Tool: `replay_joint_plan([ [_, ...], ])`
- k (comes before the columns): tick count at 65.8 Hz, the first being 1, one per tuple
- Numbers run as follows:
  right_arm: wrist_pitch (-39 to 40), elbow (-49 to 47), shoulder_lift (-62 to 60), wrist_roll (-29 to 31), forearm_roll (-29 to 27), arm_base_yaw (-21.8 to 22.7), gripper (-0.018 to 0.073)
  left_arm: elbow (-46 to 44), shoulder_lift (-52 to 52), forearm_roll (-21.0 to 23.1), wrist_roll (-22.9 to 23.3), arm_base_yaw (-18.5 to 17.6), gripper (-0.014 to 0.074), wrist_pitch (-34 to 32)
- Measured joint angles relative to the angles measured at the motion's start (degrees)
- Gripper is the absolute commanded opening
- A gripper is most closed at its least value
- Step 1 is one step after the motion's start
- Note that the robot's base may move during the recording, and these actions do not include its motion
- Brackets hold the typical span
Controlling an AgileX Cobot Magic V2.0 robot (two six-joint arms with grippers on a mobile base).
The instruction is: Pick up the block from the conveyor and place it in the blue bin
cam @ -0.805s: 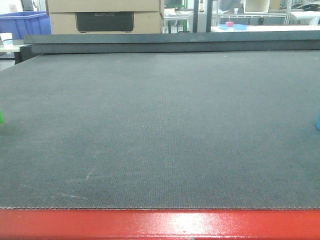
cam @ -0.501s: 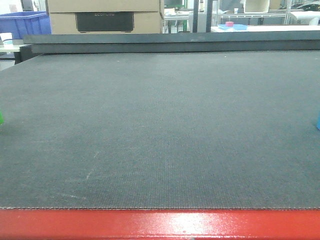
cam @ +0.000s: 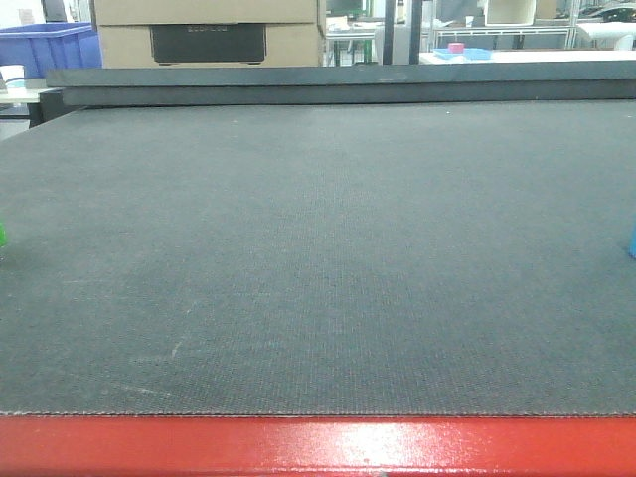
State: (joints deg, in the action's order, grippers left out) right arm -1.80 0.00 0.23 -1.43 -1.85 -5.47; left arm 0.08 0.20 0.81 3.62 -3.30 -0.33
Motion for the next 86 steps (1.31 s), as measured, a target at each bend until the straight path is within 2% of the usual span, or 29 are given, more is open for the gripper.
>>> replay_joint_plan([
  [8,1.80,-0.16,-0.09,0.00,0.00,0.00,-0.0162,-0.13,0.00,0.16,0.00,0.00,-0.0111,-0.31],
  [14,-0.60,-3.63,-0.09,0.00,0.00,0.00,-0.0162,-3.49,0.00,0.29,0.00,0.00,-0.0111,3.05],
  [26,-13.72,-18.73,0.67,0.00,0.00,0.00,-0.0162,-16.48,1.86,-3.22,0.00,0.00,-0.0111,12.75],
  [35,-24.15,-28.31,6.77,0.00,0.00,0.00,-0.0162,-27.44,10.13,-3.74,0.00,0.00,-0.0111,26.85],
  [43,-33.79,-35.45,16.29,0.00,0.00,0.00,-0.0162,-36.95,21.81,-3.87,0.00,0.00,-0.0111,39.69],
  [59,-49.42,-45.04,38.27,0.00,0.00,0.00,-0.0162,-51.25,44.94,-4.09,0.00,0.00,-0.0111,58.40],
  [67,-53.64,-48.10,47.16,0.00,0.00,0.00,-0.0162,-54.40,53.81,-4.09,0.00,0.00,-0.0111,61.03],
  [86,-56.04,-50.85,63.02,-0.91,0.00,0.00,-0.0146,-55.15,67.49,-2.86,0.00,0.00,-0.0111,58.76],
])
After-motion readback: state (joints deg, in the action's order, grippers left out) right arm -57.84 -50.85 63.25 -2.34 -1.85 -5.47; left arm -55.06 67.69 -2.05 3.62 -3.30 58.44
